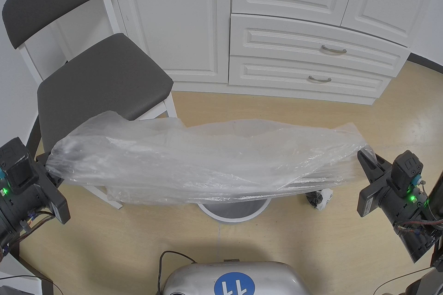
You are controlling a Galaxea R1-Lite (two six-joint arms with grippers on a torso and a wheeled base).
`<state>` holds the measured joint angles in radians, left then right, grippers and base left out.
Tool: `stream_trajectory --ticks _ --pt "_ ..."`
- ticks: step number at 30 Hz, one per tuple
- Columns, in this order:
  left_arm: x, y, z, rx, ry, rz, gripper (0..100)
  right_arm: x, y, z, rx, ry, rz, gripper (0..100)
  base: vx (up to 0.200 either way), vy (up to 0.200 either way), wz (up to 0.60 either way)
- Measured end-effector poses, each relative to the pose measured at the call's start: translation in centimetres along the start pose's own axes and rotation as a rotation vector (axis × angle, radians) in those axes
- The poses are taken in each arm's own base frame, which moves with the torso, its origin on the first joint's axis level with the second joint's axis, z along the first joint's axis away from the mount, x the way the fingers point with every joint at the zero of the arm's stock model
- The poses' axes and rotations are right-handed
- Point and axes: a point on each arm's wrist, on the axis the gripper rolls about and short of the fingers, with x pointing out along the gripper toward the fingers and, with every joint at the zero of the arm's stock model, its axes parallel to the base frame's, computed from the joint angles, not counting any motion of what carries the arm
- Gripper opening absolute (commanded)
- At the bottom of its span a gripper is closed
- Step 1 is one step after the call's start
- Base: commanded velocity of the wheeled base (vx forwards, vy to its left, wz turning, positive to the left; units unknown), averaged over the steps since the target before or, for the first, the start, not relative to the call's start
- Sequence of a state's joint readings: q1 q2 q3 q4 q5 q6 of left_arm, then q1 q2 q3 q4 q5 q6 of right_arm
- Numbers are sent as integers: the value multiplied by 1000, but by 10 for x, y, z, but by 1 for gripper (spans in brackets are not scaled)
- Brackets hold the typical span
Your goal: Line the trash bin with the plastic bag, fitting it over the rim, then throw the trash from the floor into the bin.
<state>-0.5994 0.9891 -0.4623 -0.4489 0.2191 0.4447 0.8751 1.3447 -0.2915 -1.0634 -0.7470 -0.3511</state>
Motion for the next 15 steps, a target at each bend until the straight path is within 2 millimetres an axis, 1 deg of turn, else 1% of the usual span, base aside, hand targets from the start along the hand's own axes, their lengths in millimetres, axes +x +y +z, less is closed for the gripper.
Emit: stream_trajectory --ticks 15 --pt "3 -2 0 6 -4 -19 0 -1 0 -2 -12 3 12 0 0 0 0"
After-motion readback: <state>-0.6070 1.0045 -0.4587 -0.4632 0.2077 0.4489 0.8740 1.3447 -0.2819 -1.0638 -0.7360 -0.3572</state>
